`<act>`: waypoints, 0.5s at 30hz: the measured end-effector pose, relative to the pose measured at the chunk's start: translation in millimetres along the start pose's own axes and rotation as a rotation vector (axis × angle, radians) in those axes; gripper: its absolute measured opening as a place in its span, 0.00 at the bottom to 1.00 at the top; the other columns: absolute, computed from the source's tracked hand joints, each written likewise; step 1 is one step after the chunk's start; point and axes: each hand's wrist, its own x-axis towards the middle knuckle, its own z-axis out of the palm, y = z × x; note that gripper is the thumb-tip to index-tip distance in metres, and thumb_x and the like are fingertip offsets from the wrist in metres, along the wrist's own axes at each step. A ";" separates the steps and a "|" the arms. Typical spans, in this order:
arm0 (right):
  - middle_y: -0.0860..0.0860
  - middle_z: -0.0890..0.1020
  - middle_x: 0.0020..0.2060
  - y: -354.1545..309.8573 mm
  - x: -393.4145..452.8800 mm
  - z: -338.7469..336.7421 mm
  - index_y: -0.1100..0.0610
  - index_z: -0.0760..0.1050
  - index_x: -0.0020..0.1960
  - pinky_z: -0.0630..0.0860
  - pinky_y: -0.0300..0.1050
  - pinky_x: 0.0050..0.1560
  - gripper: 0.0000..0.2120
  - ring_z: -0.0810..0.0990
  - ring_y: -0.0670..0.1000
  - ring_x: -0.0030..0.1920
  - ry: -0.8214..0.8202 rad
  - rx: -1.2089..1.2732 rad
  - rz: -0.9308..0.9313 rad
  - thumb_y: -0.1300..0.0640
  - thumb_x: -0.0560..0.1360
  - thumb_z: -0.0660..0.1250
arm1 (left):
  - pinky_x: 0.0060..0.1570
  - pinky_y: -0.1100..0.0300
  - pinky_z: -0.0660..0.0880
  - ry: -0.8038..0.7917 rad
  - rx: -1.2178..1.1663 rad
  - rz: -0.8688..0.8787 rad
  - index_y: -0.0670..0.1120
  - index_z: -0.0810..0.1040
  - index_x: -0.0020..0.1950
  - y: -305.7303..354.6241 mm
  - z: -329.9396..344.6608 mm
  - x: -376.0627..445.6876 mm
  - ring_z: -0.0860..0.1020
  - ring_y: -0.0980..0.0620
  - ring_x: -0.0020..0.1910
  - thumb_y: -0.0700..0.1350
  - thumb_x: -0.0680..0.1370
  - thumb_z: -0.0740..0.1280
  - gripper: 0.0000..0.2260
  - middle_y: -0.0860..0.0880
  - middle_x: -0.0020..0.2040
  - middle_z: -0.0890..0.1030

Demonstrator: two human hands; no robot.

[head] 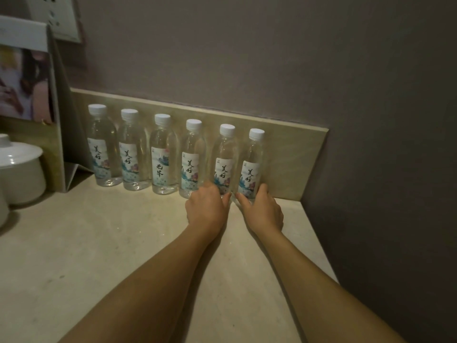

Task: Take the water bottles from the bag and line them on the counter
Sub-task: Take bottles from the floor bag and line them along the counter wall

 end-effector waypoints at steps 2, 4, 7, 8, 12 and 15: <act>0.53 0.79 0.57 -0.1 -0.1 0.4 0.52 0.65 0.54 0.74 0.50 0.46 0.22 0.79 0.59 0.55 -0.001 0.001 0.001 0.35 0.75 0.61 | 0.43 0.54 0.71 -0.002 0.005 0.000 0.42 0.77 0.59 -0.1 0.2 -0.1 0.81 0.43 0.52 0.60 0.79 0.62 0.23 0.43 0.52 0.81; 0.52 0.80 0.57 0.3 -0.1 0.5 0.52 0.65 0.55 0.75 0.50 0.46 0.22 0.79 0.59 0.55 0.000 0.002 0.001 0.35 0.75 0.61 | 0.44 0.53 0.73 -0.001 -0.004 0.002 0.41 0.76 0.59 -0.4 0.7 -0.2 0.81 0.43 0.52 0.60 0.79 0.62 0.23 0.43 0.52 0.81; 0.53 0.80 0.57 0.2 0.4 0.7 0.52 0.65 0.55 0.73 0.49 0.45 0.22 0.79 0.59 0.55 0.000 0.002 0.000 0.35 0.75 0.61 | 0.46 0.52 0.74 0.004 -0.016 0.007 0.41 0.76 0.60 -0.4 0.2 -0.7 0.80 0.42 0.53 0.60 0.79 0.62 0.22 0.43 0.53 0.81; 0.53 0.80 0.57 0.1 0.6 0.6 0.52 0.65 0.54 0.73 0.49 0.45 0.22 0.79 0.59 0.55 0.001 0.004 0.000 0.35 0.75 0.61 | 0.46 0.52 0.74 0.005 -0.022 0.009 0.41 0.76 0.60 -0.4 0.0 -0.9 0.80 0.42 0.53 0.60 0.80 0.62 0.22 0.43 0.53 0.81; 0.52 0.80 0.57 0.7 1.0 0.7 0.52 0.65 0.56 0.76 0.51 0.47 0.22 0.79 0.58 0.55 -0.001 0.009 0.003 0.35 0.74 0.61 | 0.46 0.53 0.74 0.005 -0.042 0.016 0.42 0.75 0.60 -0.6 -1.0 -0.9 0.80 0.42 0.53 0.60 0.80 0.62 0.22 0.43 0.52 0.81; 0.53 0.80 0.56 0.5 1.2 0.8 0.52 0.65 0.55 0.76 0.52 0.47 0.22 0.79 0.59 0.55 0.001 0.005 -0.001 0.34 0.74 0.61 | 0.46 0.52 0.73 0.003 -0.032 0.022 0.41 0.76 0.59 -0.8 -1.1 -1.5 0.80 0.42 0.53 0.59 0.80 0.61 0.22 0.43 0.52 0.81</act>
